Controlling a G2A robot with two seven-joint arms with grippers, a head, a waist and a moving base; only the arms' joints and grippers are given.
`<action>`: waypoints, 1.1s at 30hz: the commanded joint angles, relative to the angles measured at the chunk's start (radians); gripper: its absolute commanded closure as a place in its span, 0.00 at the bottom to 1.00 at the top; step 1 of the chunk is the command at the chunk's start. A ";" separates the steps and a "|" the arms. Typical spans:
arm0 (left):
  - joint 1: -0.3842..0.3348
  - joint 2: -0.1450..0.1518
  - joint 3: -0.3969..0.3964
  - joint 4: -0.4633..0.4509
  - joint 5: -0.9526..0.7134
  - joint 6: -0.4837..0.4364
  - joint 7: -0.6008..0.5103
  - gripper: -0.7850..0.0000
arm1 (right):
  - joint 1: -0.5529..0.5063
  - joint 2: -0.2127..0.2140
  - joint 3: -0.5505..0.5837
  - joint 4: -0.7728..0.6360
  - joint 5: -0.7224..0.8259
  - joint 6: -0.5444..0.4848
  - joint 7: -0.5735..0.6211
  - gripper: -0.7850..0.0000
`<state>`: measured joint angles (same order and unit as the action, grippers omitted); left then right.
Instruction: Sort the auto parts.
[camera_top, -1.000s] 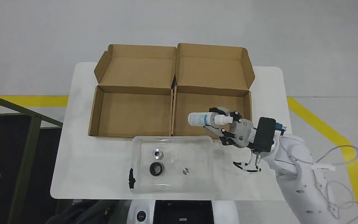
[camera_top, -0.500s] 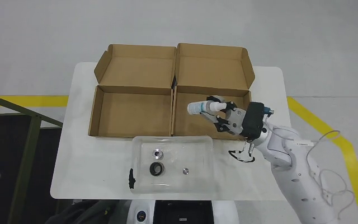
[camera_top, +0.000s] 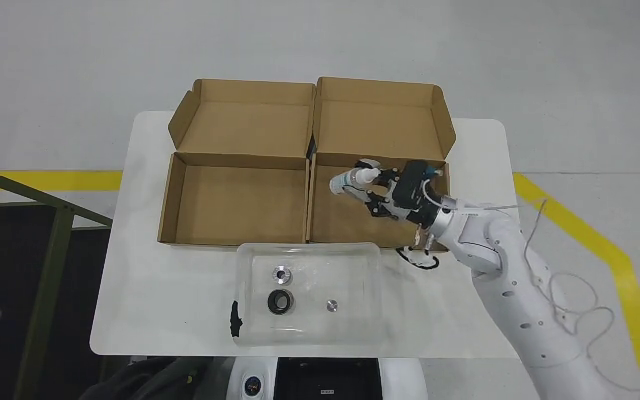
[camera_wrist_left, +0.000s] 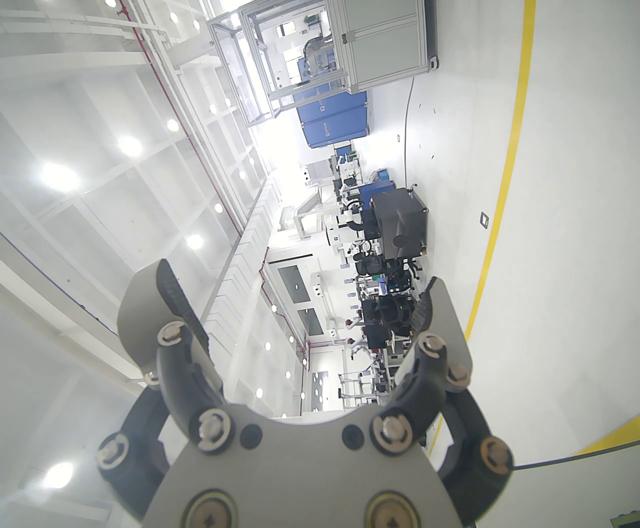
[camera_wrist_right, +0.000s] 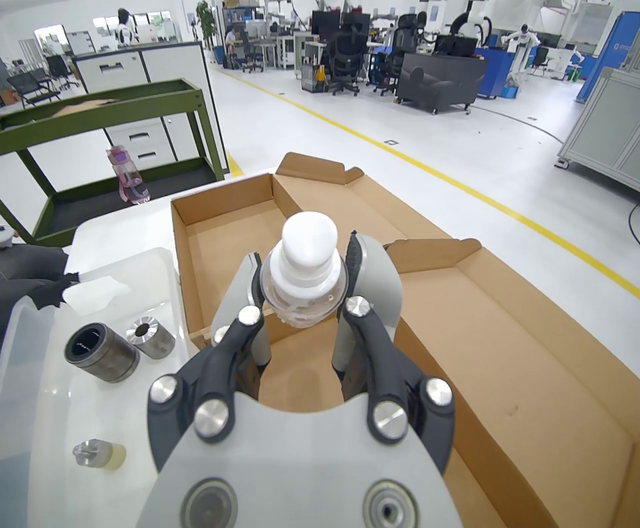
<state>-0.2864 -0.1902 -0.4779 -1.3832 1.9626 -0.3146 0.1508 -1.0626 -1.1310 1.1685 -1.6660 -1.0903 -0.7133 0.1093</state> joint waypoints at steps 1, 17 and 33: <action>0.000 0.000 0.000 0.000 0.000 0.000 0.000 0.00 | 0.023 -0.004 -0.018 0.020 -0.009 0.008 0.018 1.00; 0.000 0.000 0.000 0.000 0.000 0.000 0.000 0.00 | 0.173 -0.040 -0.169 0.220 -0.080 0.037 0.115 0.98; 0.000 0.000 0.000 0.000 0.000 0.000 0.000 0.00 | 0.241 -0.072 -0.244 0.324 -0.112 0.077 0.112 0.00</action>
<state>-0.2864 -0.1902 -0.4779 -1.3832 1.9626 -0.3146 0.1508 -0.8226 -1.2025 0.9246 -1.3414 -1.2027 -0.6343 0.2243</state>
